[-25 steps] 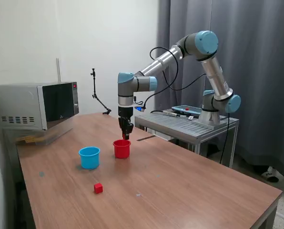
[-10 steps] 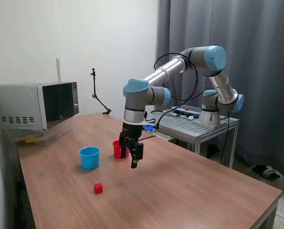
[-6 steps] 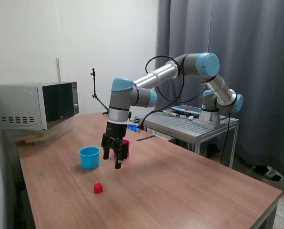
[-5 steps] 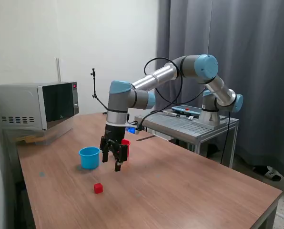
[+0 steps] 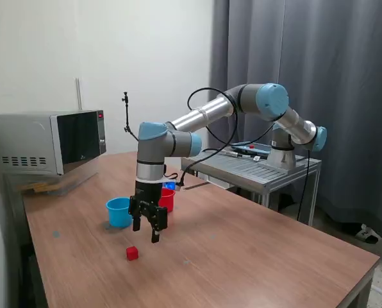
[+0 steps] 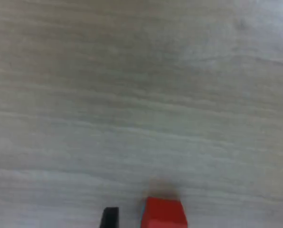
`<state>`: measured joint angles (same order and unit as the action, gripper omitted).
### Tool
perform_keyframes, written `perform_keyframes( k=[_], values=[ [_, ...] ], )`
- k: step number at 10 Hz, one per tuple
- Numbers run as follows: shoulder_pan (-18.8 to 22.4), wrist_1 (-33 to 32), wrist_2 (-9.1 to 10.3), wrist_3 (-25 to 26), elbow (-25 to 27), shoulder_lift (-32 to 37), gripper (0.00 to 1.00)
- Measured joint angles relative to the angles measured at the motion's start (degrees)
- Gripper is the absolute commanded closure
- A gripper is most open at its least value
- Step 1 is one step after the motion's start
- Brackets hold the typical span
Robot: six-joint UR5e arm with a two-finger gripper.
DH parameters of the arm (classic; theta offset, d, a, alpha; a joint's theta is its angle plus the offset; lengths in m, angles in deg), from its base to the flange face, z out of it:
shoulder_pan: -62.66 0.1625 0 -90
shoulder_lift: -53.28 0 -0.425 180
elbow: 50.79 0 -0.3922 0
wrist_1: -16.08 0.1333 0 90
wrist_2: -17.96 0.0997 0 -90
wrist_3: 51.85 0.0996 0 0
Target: Place red objects in the red bin, and blue objects in the blue bin.
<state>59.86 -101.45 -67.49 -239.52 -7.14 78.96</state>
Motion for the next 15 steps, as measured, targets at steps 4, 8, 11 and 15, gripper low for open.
perform_keyframes(
  k=[4, 8, 11, 15],
  values=[
    [0.12, -1.56, 1.87, -0.04, -2.46, -2.35, 0.00],
    [0.09, -3.39, 2.64, 3.58, -4.31, -3.93, 0.00],
    [0.02, -3.52, -0.85, 6.81, -4.38, -4.18, 0.00],
    [-0.21, -3.50, -1.88, 7.89, -5.19, -4.31, 0.00]
  ],
)
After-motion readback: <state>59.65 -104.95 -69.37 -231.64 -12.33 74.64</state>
